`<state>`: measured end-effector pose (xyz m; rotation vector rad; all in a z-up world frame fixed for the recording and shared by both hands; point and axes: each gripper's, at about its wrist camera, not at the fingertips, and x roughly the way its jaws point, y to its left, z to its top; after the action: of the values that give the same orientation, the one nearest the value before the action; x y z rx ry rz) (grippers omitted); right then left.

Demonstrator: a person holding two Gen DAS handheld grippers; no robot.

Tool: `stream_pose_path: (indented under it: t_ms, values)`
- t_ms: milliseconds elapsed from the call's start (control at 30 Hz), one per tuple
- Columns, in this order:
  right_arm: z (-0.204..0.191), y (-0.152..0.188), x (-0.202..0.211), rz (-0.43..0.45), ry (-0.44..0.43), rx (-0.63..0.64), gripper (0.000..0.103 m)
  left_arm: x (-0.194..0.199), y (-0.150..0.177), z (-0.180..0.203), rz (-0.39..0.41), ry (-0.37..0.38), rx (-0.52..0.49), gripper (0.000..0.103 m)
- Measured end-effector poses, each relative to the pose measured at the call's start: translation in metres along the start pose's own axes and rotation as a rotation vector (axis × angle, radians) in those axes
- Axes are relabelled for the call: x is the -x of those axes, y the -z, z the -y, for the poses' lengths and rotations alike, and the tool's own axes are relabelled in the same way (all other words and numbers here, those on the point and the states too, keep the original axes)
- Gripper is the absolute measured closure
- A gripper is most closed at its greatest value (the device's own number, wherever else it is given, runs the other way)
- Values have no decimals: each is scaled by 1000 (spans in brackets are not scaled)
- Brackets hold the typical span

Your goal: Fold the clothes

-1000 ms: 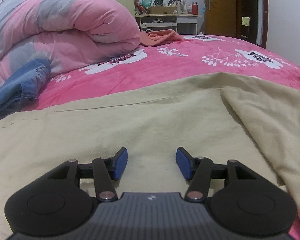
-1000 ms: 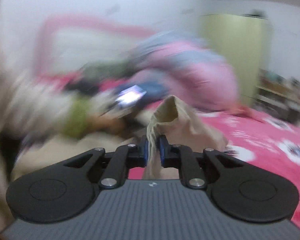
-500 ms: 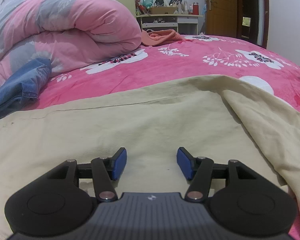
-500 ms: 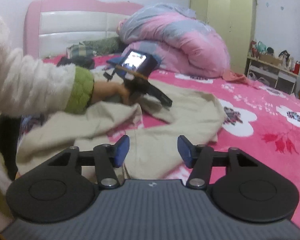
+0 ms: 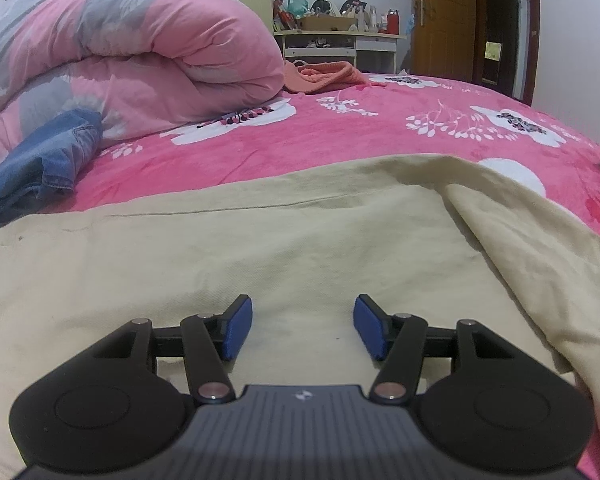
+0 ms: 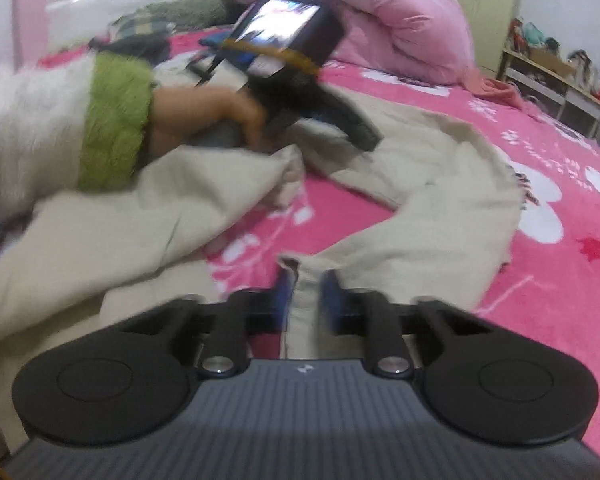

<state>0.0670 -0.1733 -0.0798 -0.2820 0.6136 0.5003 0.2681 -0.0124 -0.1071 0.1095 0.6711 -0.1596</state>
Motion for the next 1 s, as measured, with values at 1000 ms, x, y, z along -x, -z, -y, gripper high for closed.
stream_pose_path:
  t_ms: [1000]
  values:
    - [273,-16,18,-22,597,-221,58,1,2,-17,20,70,91,44]
